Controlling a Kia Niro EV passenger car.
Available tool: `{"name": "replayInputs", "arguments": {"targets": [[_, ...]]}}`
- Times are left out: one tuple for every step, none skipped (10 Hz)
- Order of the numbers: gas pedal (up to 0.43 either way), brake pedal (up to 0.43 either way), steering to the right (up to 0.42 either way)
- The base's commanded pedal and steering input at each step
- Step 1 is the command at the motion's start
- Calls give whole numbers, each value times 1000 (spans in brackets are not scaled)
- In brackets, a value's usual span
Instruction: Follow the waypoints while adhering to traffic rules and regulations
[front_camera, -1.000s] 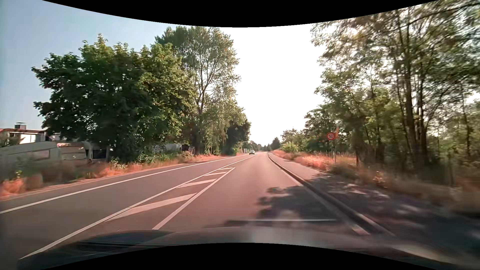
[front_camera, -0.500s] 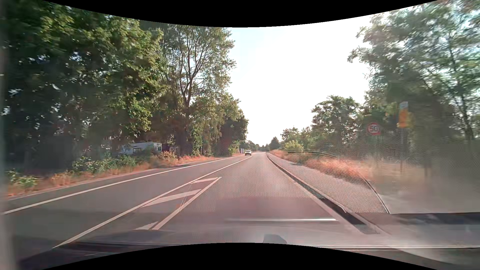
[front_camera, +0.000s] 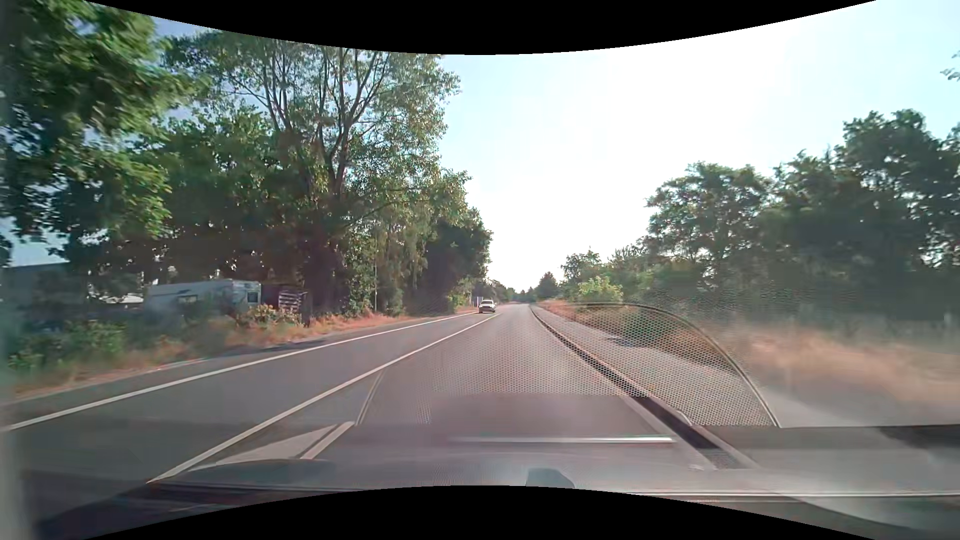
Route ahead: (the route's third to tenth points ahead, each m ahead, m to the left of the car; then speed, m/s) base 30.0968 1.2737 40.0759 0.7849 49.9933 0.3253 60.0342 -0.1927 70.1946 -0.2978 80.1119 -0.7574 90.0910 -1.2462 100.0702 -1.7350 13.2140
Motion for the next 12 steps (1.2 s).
{"name": "replayInputs", "arguments": {"targets": [[28, 0, 1], [28, 0, 1], [28, 0, 1], [28, 0, 1], [28, 0, 1], [28, 0, 1], [28, 0, 1], [28, 0, 1], [28, 0, 1], [28, 0, 1], [28, 0, 1], [28, 0, 0]]}}
